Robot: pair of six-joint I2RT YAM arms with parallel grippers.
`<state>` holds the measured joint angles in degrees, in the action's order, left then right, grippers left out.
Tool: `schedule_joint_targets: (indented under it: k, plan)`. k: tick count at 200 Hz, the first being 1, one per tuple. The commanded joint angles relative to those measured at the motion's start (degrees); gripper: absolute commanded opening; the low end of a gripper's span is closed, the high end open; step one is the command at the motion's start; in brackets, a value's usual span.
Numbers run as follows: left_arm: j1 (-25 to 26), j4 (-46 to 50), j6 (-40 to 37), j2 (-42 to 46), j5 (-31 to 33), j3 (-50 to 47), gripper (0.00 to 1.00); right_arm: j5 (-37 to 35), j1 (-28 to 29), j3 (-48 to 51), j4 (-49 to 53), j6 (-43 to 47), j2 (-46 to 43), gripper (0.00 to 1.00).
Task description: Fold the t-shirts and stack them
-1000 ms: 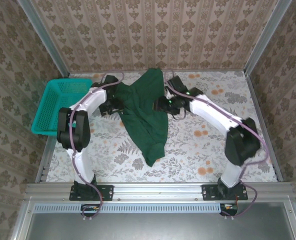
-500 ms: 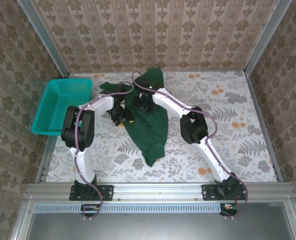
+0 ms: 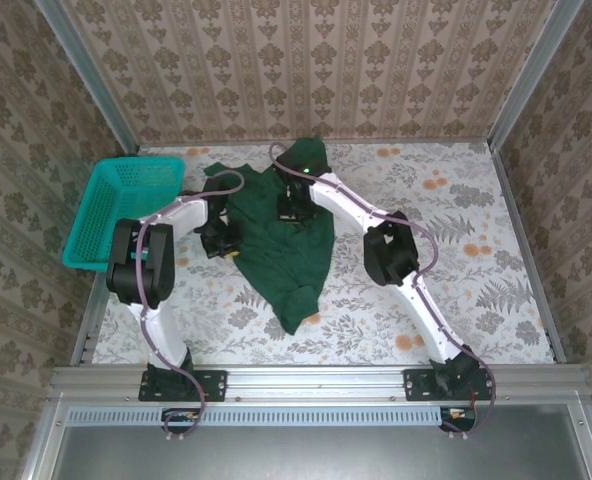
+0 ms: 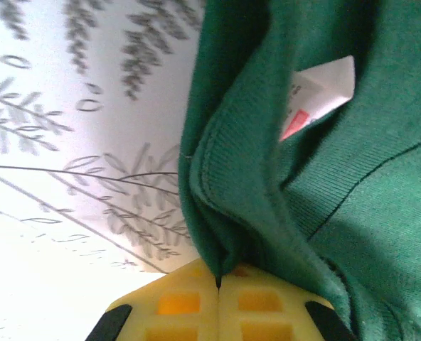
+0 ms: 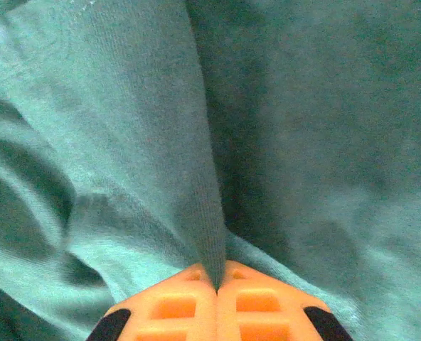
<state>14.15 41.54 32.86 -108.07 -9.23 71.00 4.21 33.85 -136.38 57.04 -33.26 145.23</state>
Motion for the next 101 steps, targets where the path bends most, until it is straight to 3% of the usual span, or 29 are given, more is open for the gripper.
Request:
schedule_joint_targets:
  k: [1, 30, 49, 101]
  plan:
    - [-0.53, 0.51, -0.21, 3.03, 3.12, -1.37, 0.00, -1.43, -2.09, 8.98, -2.74, 1.92, -11.21, 0.00]
    - [-1.05, -0.21, -0.03, 4.01, 5.25, -2.60, 0.00, -1.32, -5.67, 25.81, -8.77, 2.56, -22.62, 0.00]
    - [-1.47, -0.10, -0.52, 3.51, 7.19, -2.37, 0.00, 0.36, -8.13, 37.35, -13.49, 3.02, -29.43, 0.06]
    - [-3.77, 2.85, 1.13, 1.80, 13.13, -0.11, 0.00, 2.56, -16.07, 62.00, -22.24, -1.21, -42.98, 0.11]
